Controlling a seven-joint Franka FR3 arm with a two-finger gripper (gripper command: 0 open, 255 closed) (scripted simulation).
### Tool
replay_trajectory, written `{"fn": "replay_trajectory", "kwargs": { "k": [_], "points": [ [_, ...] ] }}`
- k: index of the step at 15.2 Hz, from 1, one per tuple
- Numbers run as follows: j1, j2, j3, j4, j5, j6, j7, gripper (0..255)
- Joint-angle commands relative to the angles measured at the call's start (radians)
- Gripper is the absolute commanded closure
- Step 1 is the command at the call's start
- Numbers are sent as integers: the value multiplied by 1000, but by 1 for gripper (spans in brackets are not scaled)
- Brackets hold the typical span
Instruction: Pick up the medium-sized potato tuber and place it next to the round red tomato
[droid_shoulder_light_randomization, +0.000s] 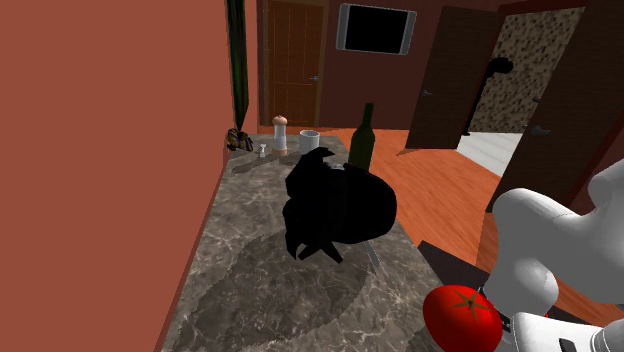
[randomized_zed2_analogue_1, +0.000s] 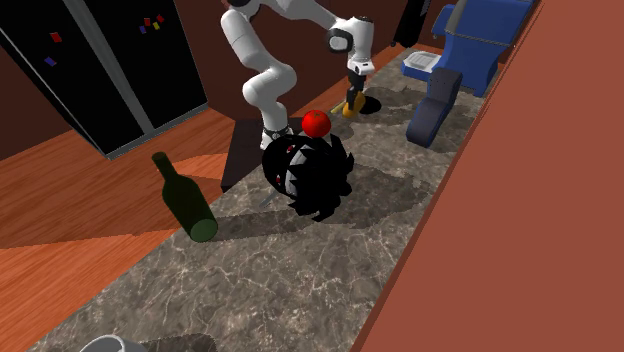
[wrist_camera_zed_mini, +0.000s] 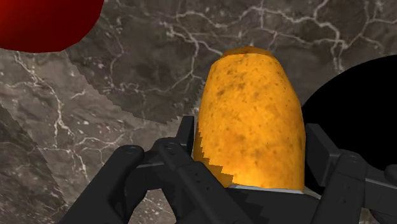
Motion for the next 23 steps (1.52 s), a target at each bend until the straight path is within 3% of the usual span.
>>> {"fn": "replay_trajectory", "kwargs": {
  "k": [1, 6, 13, 14, 19, 23],
  "points": [
    [-1, 16, 20, -19, 13, 36, 0, 255],
    [-13, 66, 70, -53, 36, 122, 2, 255],
    [-12, 67, 69, -53, 35, 123, 3, 255],
    [-12, 67, 71, -52, 35, 122, 4, 0],
    [-12, 67, 69, -53, 35, 122, 3, 0],
    [12, -24, -20, 17, -9, -41, 7, 0]
  ]
}}
